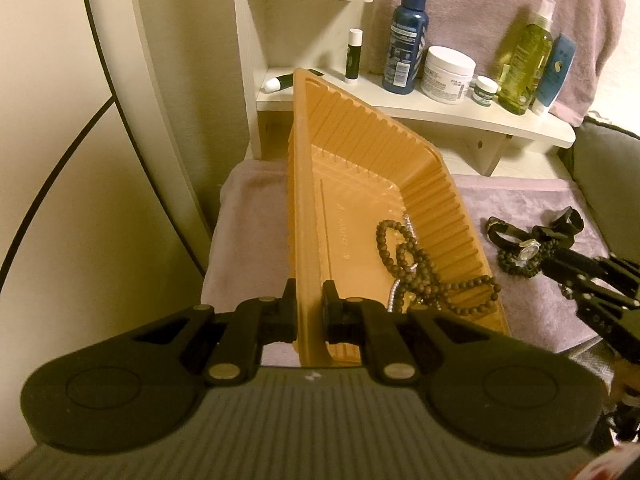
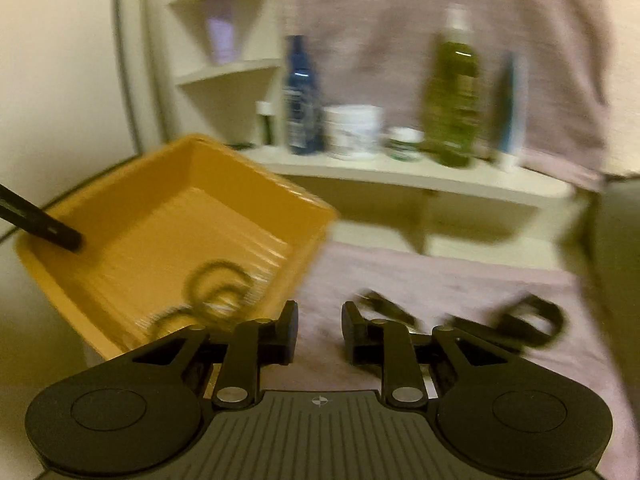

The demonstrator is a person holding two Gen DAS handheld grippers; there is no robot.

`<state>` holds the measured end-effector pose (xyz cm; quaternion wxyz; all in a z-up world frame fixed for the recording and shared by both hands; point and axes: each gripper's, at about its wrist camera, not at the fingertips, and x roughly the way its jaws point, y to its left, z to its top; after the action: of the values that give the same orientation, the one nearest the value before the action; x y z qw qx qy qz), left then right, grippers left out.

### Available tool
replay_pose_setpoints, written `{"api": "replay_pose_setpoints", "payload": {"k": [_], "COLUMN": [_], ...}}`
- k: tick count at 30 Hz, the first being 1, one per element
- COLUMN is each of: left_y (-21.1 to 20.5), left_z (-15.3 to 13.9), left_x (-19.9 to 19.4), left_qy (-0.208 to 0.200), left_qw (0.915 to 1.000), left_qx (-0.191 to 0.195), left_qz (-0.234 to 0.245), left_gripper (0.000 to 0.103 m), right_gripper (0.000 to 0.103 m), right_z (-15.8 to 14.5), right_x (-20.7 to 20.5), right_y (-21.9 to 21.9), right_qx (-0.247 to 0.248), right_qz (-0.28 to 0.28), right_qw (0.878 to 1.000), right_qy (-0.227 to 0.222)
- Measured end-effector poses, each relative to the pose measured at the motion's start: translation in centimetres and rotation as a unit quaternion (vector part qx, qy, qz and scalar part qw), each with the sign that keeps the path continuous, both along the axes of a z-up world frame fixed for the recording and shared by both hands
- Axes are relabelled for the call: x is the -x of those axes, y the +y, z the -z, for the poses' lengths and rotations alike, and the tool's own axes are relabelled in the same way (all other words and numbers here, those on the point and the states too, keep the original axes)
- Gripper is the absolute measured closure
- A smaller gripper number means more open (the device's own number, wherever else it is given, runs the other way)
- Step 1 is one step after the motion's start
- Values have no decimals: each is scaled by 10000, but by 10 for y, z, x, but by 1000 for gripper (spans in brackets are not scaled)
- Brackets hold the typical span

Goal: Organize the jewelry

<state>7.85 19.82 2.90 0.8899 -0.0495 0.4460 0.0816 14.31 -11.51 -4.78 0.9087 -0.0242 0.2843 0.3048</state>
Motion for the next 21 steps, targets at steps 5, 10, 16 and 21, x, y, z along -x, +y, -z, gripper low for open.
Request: {"api": "replay_pose_setpoints", "payload": {"k": [5,10,16,21], "left_y": [-2,-2,-2,-2], "left_z": [-1,-1,-1,-1], "left_x": [1,0,0,0], "left_qy": [-2,1,3,10], "left_qw": [10000,10000,10000,10000], "left_qx": [-23,-30,-34,-45], "left_qz": [10,13,11,8], "left_gripper": [93,93,93,93], "right_gripper": [79,78,78,78], "right_z": [17,30,37,36], "right_x": [1,4,0,-8], "right_y": [-40,-67,-88,-97], "right_qx": [263,631,728,542], "right_qz": [545,888,1129,1326], "right_qw": [9980,9938,9907,9895], "right_qy": [205,229,230,176]}}
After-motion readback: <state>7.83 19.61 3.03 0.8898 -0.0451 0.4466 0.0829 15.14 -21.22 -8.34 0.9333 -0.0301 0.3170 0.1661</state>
